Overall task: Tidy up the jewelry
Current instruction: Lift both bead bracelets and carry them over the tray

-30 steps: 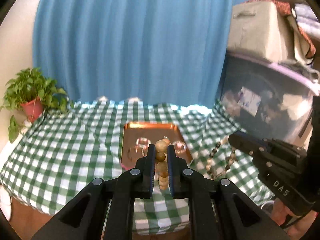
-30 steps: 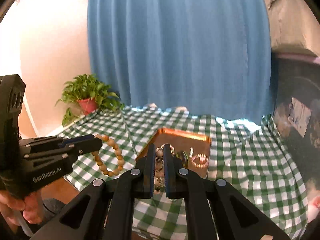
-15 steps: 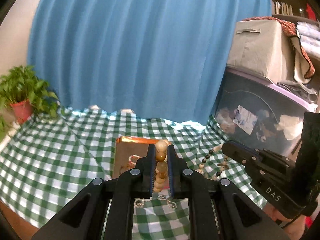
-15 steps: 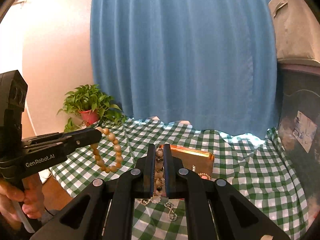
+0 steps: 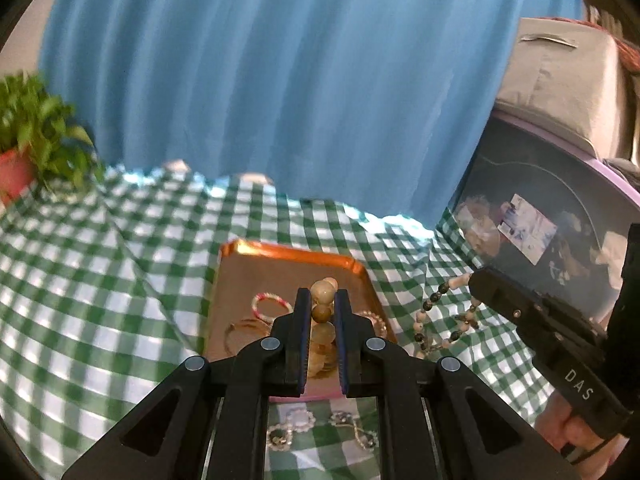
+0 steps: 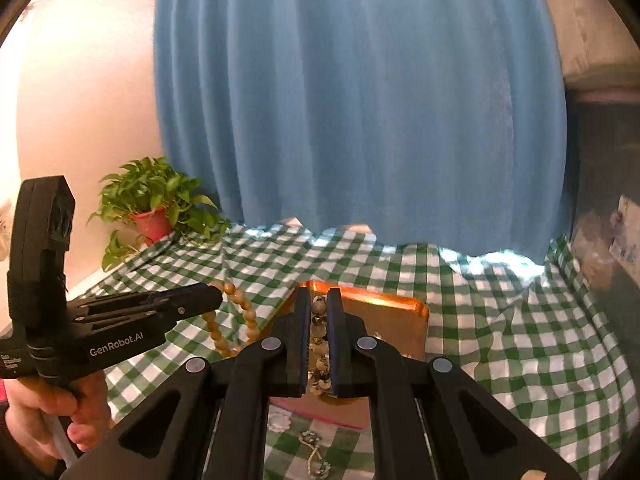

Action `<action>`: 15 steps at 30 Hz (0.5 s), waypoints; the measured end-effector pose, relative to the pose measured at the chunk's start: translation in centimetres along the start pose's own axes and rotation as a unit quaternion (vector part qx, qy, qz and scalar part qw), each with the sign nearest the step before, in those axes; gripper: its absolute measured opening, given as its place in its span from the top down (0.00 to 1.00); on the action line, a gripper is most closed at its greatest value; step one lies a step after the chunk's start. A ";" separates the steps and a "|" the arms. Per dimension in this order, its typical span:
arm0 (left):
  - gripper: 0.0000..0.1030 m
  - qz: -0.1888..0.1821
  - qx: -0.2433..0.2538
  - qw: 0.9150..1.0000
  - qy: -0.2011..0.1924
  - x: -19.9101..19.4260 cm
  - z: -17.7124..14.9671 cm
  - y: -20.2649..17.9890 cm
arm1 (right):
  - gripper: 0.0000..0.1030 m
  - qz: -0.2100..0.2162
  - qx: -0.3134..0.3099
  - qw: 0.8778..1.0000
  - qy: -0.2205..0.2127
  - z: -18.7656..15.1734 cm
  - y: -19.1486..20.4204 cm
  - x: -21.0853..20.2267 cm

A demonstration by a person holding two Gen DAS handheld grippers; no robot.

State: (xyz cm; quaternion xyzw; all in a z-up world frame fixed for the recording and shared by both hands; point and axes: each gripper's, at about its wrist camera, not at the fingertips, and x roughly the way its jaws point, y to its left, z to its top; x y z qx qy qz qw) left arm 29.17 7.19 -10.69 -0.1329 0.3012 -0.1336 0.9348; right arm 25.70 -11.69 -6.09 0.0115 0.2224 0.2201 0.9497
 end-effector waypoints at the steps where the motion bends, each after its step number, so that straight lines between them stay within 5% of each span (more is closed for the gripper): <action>1: 0.89 -0.003 -0.001 1.000 0.004 0.7 -0.2 0.2 | 0.94 0.001 0.006 1.000 0.007 -0.2 -0.4 0.8; 8: 0.89 -0.020 -0.032 0.997 0.061 6.4 -2.6 2.3 | 0.94 -0.010 0.017 0.999 0.040 -1.8 -2.2 4.1; 15: 0.89 0.013 -0.029 0.991 0.129 11.3 -5.8 4.1 | 0.94 -0.031 0.045 0.993 0.101 -5.3 -4.9 8.6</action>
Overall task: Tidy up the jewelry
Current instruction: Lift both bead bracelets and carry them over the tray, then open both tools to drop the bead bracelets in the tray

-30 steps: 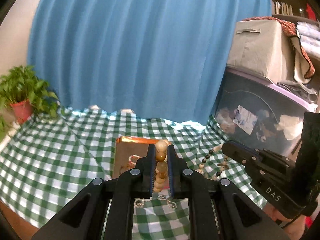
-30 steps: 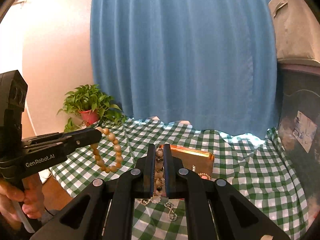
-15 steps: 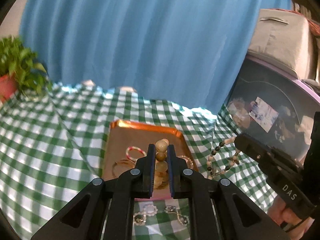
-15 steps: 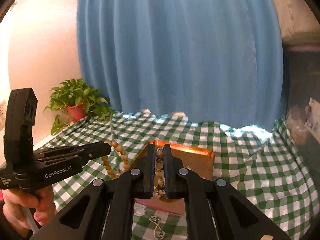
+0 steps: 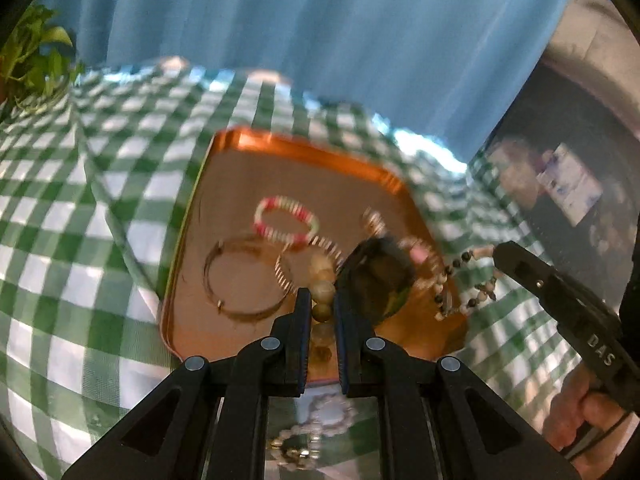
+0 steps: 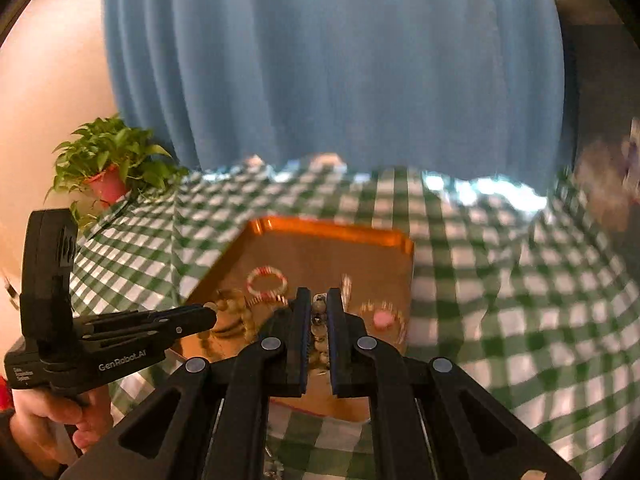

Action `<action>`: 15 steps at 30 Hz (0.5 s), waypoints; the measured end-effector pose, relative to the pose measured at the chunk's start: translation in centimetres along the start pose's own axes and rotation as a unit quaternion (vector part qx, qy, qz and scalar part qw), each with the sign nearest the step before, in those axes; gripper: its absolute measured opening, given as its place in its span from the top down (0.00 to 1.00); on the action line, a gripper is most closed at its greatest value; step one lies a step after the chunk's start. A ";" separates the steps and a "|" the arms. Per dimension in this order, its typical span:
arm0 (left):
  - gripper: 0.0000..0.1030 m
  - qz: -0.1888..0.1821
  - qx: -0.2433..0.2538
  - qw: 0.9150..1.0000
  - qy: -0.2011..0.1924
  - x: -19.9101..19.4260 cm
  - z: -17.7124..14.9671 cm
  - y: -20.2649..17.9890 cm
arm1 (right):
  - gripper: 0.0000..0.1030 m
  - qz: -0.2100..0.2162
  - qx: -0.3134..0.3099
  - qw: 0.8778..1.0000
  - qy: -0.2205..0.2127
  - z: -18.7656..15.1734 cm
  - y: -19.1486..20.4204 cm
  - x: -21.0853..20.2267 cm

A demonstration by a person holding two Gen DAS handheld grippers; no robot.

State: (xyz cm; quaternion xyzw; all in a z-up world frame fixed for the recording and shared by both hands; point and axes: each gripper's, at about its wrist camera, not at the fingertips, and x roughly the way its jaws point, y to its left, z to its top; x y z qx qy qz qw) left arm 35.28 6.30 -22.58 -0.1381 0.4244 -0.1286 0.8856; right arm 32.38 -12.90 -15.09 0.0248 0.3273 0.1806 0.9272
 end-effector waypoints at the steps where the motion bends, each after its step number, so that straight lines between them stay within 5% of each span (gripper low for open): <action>1: 0.89 0.014 0.004 1.000 0.005 0.6 -0.3 0.1 | 0.94 -0.003 0.005 1.000 0.010 -0.4 -0.3 0.8; 12: 0.88 0.051 0.005 0.999 0.005 2.8 -1.0 -0.1 | 0.92 -0.004 0.045 0.995 0.090 -3.9 -1.5 6.6; 14: 0.83 0.052 0.011 0.998 0.013 2.7 -0.8 -0.1 | 0.75 -0.005 0.053 0.994 0.094 -4.0 -1.4 6.8; 15: 0.71 0.050 0.014 0.998 0.019 2.6 -0.6 -0.2 | 0.52 -0.011 0.055 0.994 0.093 -4.1 -1.5 6.6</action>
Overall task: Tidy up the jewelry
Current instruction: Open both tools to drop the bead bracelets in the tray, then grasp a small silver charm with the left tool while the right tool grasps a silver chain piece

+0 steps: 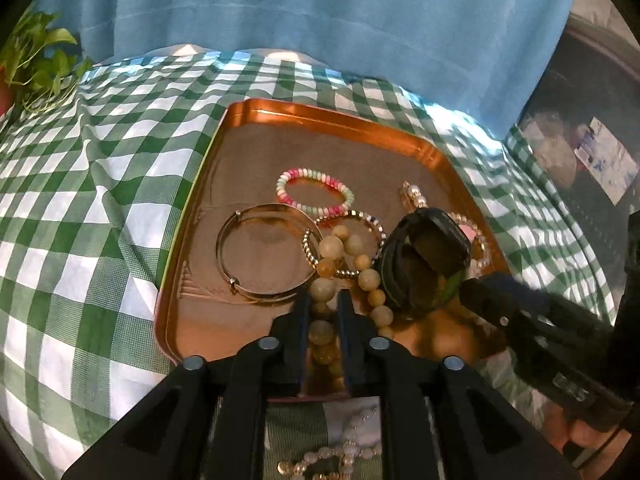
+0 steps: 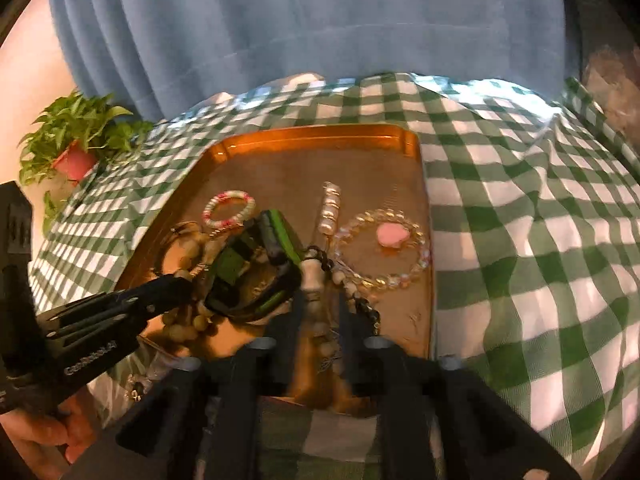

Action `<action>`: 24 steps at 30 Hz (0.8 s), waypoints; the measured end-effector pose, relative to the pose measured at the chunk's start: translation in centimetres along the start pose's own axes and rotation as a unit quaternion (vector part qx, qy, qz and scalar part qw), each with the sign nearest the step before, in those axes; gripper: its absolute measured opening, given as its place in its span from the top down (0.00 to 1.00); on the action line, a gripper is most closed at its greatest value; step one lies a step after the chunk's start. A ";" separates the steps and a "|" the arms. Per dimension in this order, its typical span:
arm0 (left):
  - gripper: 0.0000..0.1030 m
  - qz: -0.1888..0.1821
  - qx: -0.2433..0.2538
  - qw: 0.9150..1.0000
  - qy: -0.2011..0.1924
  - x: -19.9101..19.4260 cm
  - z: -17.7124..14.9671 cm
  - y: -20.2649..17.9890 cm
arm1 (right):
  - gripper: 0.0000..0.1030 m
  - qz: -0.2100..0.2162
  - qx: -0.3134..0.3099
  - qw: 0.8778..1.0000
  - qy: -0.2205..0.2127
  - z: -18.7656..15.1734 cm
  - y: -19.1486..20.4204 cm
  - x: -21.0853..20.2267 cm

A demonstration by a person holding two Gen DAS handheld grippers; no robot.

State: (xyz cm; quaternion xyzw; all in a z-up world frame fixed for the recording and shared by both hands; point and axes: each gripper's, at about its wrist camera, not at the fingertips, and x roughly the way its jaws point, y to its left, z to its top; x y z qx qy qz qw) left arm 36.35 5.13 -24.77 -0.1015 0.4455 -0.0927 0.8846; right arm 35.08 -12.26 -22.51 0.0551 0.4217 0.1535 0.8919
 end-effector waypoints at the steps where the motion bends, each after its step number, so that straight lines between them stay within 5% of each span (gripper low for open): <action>1: 0.61 -0.003 0.004 1.000 0.004 -0.2 0.1 -0.1 | 0.40 0.002 0.002 1.000 -0.007 0.0 -0.2 -0.3; 2: 0.38 -0.001 0.007 1.000 -0.001 -0.6 0.0 -0.2 | 0.39 0.004 0.008 1.000 -0.013 -0.1 -0.4 -0.6; 3: 0.27 0.005 0.008 1.000 -0.010 -1.2 -0.1 -0.3 | 0.39 0.004 0.016 1.000 -0.019 -0.1 -0.7 -1.1; 10: 0.24 0.025 0.042 0.998 -0.044 -4.6 -1.3 -1.4 | 0.39 0.003 0.024 0.999 -0.048 -0.5 -1.5 -3.6; 16: 0.24 0.041 0.028 0.996 -0.078 -7.3 -2.6 0.1 | 0.39 0.019 0.004 0.998 -0.068 -1.9 -0.3 -6.3; 24: 0.24 0.034 0.004 0.997 -0.075 -10.4 -5.9 2.9 | 0.43 0.038 -0.039 0.997 -0.059 -5.2 1.3 -8.9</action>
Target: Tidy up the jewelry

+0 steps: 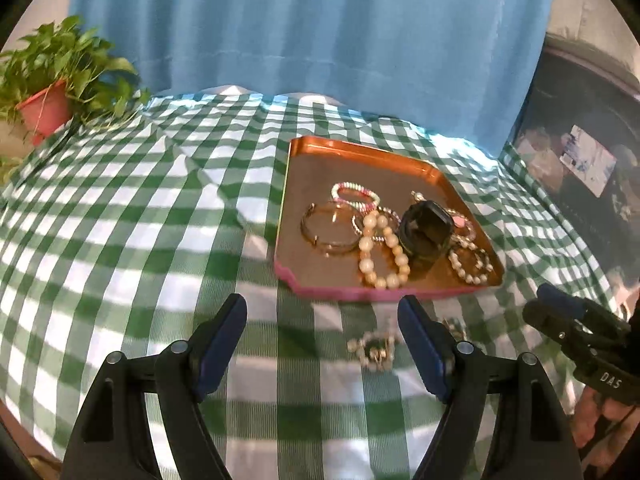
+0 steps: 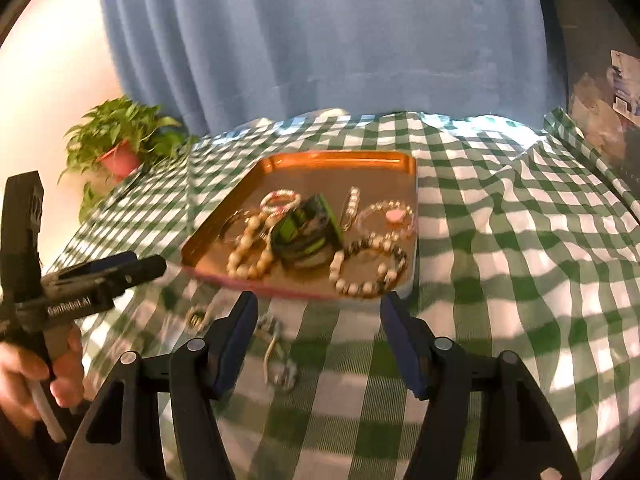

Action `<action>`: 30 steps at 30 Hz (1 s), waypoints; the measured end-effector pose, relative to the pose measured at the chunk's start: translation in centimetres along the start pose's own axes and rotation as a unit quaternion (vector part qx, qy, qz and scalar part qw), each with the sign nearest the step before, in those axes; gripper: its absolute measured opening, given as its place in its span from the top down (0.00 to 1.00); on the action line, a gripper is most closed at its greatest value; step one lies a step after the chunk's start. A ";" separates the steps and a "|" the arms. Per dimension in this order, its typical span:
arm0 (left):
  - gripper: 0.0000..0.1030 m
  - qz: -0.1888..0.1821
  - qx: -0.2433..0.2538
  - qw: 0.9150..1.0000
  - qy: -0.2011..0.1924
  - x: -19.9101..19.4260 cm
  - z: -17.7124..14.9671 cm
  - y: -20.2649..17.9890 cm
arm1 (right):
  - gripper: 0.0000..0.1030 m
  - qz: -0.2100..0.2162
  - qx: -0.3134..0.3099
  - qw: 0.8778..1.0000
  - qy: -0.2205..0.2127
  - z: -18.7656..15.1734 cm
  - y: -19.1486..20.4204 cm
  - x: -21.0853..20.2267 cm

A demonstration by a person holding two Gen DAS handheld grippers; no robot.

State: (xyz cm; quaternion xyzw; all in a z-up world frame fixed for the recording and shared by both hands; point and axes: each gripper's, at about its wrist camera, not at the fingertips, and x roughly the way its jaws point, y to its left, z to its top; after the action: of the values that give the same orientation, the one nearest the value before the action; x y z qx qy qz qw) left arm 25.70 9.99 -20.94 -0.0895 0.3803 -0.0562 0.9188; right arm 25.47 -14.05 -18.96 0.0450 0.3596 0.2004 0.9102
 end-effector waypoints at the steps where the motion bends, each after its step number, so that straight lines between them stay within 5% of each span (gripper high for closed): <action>1: 0.24 -0.006 0.000 1.000 -0.004 -0.3 -0.4 -0.1 | 0.43 0.001 -0.001 1.000 0.000 -0.3 0.0 -0.2; 7: 0.24 -0.025 0.037 0.998 0.045 1.6 -1.5 -2.7 | 0.65 0.007 -0.002 1.000 0.024 -2.6 0.5 0.2; 11: 0.25 -0.027 0.096 0.992 0.071 3.3 -2.2 -5.0 | 0.70 0.021 -0.015 0.999 0.041 -2.7 1.7 1.8; 17: 0.71 -0.005 0.140 0.986 0.094 5.6 -1.6 -4.9 | 0.74 0.031 -0.054 0.995 0.072 -2.4 3.3 4.3; 21: 0.89 -0.018 0.139 0.985 0.105 5.7 -0.9 -3.9 | 0.74 0.022 -0.065 0.994 0.087 -2.2 3.9 5.0; 26: 0.91 -0.034 0.129 0.984 0.115 5.9 -0.2 -3.4 | 0.93 -0.013 -0.106 0.991 0.083 -2.2 4.3 5.6; 30: 0.92 -0.125 0.055 0.980 0.145 5.9 0.5 -2.2 | 0.95 -0.001 -0.096 0.991 0.087 -1.8 3.7 5.8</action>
State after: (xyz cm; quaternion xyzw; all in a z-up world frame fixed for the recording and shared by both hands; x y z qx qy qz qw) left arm 30.07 6.88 -24.20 -0.0766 0.4917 -0.2043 0.8430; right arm 26.83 -8.50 -23.15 -0.0610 0.4169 0.2365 0.8755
